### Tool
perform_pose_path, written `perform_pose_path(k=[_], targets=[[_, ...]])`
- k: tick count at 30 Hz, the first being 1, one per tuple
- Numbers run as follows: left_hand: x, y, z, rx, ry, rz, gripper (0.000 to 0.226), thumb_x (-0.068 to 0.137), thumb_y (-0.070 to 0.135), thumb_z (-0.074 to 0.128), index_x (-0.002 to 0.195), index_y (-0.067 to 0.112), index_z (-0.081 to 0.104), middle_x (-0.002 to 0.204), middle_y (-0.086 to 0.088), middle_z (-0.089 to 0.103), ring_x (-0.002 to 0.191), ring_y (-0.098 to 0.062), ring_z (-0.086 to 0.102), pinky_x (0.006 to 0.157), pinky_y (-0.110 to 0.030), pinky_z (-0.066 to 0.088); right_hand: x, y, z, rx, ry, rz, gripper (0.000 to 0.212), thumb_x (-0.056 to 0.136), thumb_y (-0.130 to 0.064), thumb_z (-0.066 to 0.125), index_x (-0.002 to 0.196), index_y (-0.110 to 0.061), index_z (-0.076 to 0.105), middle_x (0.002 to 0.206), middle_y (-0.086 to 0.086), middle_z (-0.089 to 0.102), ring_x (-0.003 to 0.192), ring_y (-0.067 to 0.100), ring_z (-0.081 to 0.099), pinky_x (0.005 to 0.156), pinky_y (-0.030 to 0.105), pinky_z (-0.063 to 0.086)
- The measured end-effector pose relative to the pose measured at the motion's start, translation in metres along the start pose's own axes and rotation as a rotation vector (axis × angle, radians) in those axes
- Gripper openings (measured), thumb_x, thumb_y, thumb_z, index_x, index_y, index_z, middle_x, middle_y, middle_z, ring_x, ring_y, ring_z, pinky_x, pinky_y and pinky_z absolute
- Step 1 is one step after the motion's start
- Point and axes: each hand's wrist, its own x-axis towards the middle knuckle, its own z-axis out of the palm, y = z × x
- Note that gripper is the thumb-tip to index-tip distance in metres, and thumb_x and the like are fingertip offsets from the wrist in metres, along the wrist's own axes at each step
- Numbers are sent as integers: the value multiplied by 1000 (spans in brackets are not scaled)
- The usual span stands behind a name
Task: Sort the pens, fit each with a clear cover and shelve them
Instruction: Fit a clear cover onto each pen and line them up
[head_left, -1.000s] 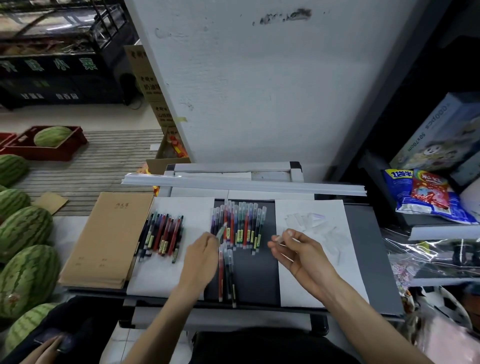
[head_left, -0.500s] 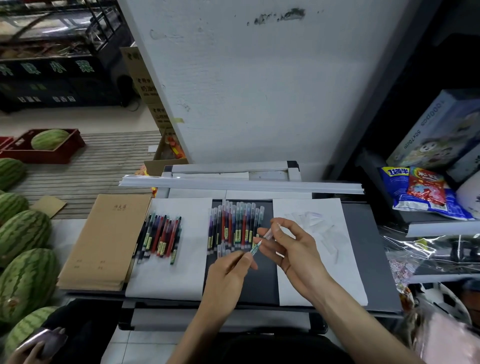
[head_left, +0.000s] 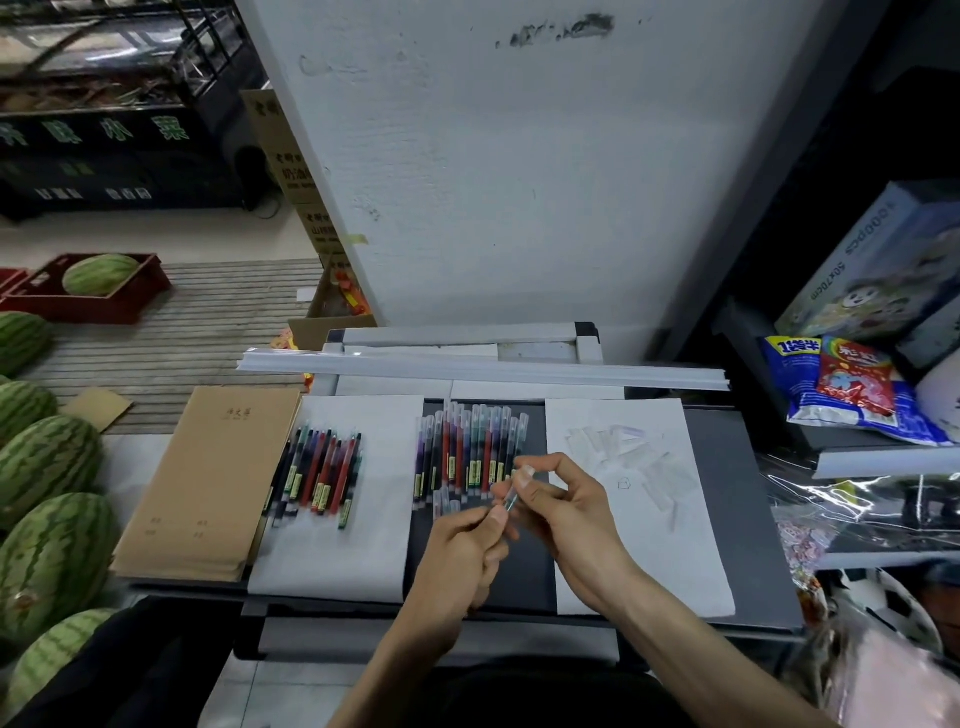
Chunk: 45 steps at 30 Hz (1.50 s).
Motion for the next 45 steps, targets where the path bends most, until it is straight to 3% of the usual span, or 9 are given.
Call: perform_pose_path(k=[6,9,14,19,23,28,34,39,45], targets=[[4,0,-6,-157,-80,-87,37,107,31,53,83,8,69,65,-4,38,46,-12,18,49,-28,9,11,1,-2,-102,-79,-16,18,100,-9,65,116,-3,63,100,22,77,76,18,73,83,36,58],[6,-4,-11,-88,-61,-45,37,109,28,51,88,6,74,70,-8,43,49,-14,22,49,-30,14,18,3,-9,-231,-116,-10,17,100,-16,66,116,-12,70,97,15,78,83,24,75,87,37,61],[17,-25,-31,353,215,-8,27,106,18,52,95,11,76,72,-4,61,58,-15,49,53,-26,39,37,25,-50,-940,23,-81,21,98,-35,66,119,-32,71,104,-10,74,92,8,70,85,26,52],[22,-53,-68,698,414,6,33,102,22,54,75,8,64,64,-4,65,59,-22,56,58,-36,45,46,29,-112,-1571,231,-166,35,96,-24,55,130,-25,62,128,-2,61,115,21,59,85,37,53],[28,-70,-84,831,459,-75,28,94,26,58,69,15,64,59,-2,67,55,-22,64,56,-41,56,55,33,-137,-1687,283,-243,41,91,-18,62,132,-22,62,134,1,56,111,26,59,82,39,57],[32,-76,-79,852,422,-68,13,94,30,66,84,24,71,68,5,70,64,-10,67,65,-37,61,67,36,-141,-1745,278,-291,44,89,-12,63,133,-19,64,130,3,61,107,28,61,81,41,58],[39,-78,-75,861,451,-14,12,94,35,71,90,29,62,76,8,67,68,-11,64,66,-37,58,72,36,-135,-1708,256,-264,30,98,-17,56,127,-17,64,125,2,61,109,25,57,80,38,56],[44,-77,-75,868,452,12,18,93,31,73,87,28,56,77,7,64,69,-14,61,63,-37,55,72,34,-130,-1601,193,-295,52,98,-16,56,148,-27,46,130,0,54,116,24,55,76,40,59],[52,-71,-71,923,406,37,13,92,26,74,86,22,62,75,10,62,70,-10,58,65,-36,53,78,36,-126,-1665,148,-260,41,102,-22,53,142,-30,52,132,-2,51,123,19,48,70,30,51]])
